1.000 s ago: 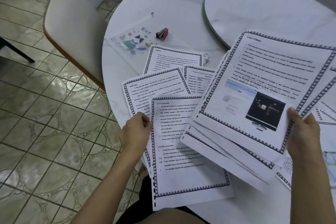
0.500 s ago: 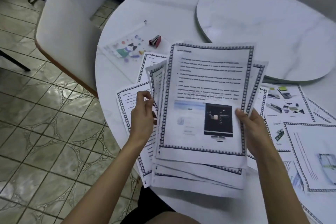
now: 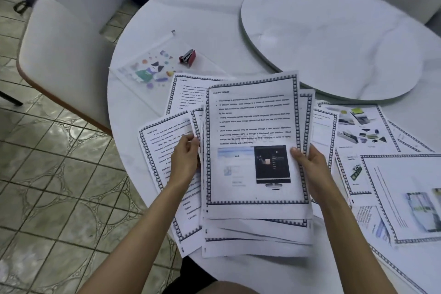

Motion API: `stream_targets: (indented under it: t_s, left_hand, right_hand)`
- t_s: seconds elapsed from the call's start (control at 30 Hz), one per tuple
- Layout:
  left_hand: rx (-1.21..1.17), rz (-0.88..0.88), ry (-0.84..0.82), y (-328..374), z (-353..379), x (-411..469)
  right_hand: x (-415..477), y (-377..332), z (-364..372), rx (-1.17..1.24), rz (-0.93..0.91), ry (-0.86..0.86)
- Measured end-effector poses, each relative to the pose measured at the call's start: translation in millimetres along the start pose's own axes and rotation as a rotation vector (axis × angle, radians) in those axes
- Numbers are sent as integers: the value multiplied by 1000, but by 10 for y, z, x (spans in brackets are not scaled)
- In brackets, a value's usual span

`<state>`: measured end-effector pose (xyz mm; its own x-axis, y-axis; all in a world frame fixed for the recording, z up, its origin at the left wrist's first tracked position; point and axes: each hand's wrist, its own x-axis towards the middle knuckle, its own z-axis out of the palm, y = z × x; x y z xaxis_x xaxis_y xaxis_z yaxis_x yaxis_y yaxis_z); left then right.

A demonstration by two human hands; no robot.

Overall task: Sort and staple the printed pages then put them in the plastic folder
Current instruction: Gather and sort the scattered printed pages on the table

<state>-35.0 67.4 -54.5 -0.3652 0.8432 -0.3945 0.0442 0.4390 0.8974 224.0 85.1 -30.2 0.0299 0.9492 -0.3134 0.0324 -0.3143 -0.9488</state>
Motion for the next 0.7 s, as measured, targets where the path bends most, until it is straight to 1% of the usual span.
stream_targets:
  t_s: [0.07,0.13,0.2,0.33,0.47,0.53,0.6,0.63,0.7]
  left_hand:
    - [-30,-7,-27,32,62,-36]
    - [-65,-10,-73,87,114,-85]
    - [-46,56,-99,98,150,-92]
    - [-17,181,-92,177,145,-78]
    - [-110,262,-200,352,81,-88]
    - [-185,273,-272,465,41,-107]
    - [-247,281,-341,561,13,-124]
    - [-271,282,-364,593,6,-129]
    - [-294,285,-367,650,-13,-135]
  right_hand:
    - [19,58,23,-58,12,29]
    - [32,68,74,-111,14,23]
    - [41,46,129,-155,1,31]
    - [86,28,157,-198,-24,88]
    - [128,95,98,-231,-6,135]
    - [140,123,88,-177,73,101]
    - [134,113,93,-5,151,40]
    - [135,101,98,68,177,-5]
    - [132,55,106,109,174,-84]
